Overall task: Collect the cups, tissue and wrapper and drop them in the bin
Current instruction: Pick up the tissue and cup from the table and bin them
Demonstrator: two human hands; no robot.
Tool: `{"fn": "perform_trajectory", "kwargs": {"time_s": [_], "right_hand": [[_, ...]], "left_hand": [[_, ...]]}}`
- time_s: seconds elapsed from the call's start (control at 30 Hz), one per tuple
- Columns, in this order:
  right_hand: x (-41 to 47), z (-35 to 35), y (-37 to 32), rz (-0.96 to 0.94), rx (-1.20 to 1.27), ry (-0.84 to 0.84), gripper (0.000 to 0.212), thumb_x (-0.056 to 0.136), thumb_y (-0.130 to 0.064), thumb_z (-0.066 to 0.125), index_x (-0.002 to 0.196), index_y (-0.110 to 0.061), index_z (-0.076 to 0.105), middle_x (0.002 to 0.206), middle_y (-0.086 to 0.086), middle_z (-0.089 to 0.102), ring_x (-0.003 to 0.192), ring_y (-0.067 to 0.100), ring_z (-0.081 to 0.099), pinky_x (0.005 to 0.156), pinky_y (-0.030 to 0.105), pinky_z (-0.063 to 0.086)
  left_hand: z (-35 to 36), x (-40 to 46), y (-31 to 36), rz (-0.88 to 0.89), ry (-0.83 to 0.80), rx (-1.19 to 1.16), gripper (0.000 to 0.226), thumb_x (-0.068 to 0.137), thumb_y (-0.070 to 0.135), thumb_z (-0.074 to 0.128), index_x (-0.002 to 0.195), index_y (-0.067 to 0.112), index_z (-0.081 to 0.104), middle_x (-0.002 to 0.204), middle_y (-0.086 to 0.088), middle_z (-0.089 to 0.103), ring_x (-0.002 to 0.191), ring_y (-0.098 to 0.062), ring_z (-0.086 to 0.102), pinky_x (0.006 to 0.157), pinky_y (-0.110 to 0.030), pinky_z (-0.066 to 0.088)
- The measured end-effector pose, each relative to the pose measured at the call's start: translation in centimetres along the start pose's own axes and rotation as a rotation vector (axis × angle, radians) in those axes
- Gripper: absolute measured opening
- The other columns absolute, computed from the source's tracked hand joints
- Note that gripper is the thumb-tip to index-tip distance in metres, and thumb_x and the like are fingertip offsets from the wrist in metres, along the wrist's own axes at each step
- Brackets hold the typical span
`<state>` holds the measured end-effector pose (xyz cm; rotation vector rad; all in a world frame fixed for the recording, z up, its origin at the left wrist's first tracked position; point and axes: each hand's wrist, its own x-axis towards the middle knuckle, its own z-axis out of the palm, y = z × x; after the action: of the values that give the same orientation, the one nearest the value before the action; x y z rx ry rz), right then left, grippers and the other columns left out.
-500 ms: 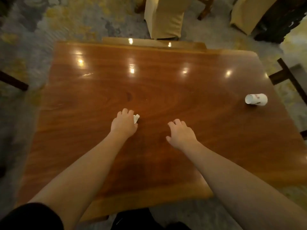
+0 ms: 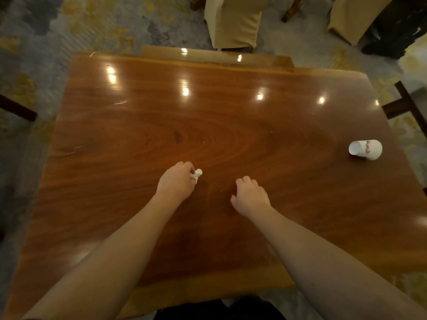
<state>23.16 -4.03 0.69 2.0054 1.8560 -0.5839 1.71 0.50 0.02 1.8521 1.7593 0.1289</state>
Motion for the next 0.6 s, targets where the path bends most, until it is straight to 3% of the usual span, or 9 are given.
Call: {"fn": "perform_trajectory", "kwargs": {"time_s": [0.23, 0.43, 0.6], "right_hand": [[0.5, 0.6, 2.4, -0.097, 0.089, 0.009, 0.055, 0.096, -0.037, 0.058, 0.146, -0.020, 0.043, 0.143, 0.003, 0.047, 0.131, 0.023, 0.043, 0.103, 0.040, 0.046], [1.9, -0.5, 6.9, -0.353, 0.105, -0.109, 0.056, 0.097, -0.034, 0.056, 0.150, -0.027, 0.041, 0.154, -0.002, 0.040, 0.141, 0.020, 0.033, 0.114, 0.042, 0.036], [2.3, -2.2, 12.4, -0.436, 0.186, -0.133, 0.049, 0.095, -0.034, 0.059, 0.143, -0.032, 0.046, 0.148, -0.002, 0.045, 0.133, 0.020, 0.045, 0.104, 0.043, 0.047]], "left_hand": [[1.1, -1.3, 3.3, -0.024, 0.016, -0.016, 0.018, 0.090, 0.027, 0.069, 0.107, 0.026, 0.063, 0.098, 0.007, 0.059, 0.071, -0.006, 0.053, 0.055, -0.019, 0.039], [2.8, -2.1, 7.6, -0.079, 0.019, 0.011, 0.021, 0.090, 0.028, 0.068, 0.110, 0.028, 0.062, 0.097, 0.011, 0.057, 0.070, -0.004, 0.052, 0.056, -0.018, 0.037], [4.6, -2.2, 13.4, -0.109, 0.062, 0.051, 0.021, 0.089, 0.030, 0.068, 0.109, 0.028, 0.063, 0.095, 0.011, 0.057, 0.071, -0.005, 0.054, 0.057, -0.021, 0.041]]}}
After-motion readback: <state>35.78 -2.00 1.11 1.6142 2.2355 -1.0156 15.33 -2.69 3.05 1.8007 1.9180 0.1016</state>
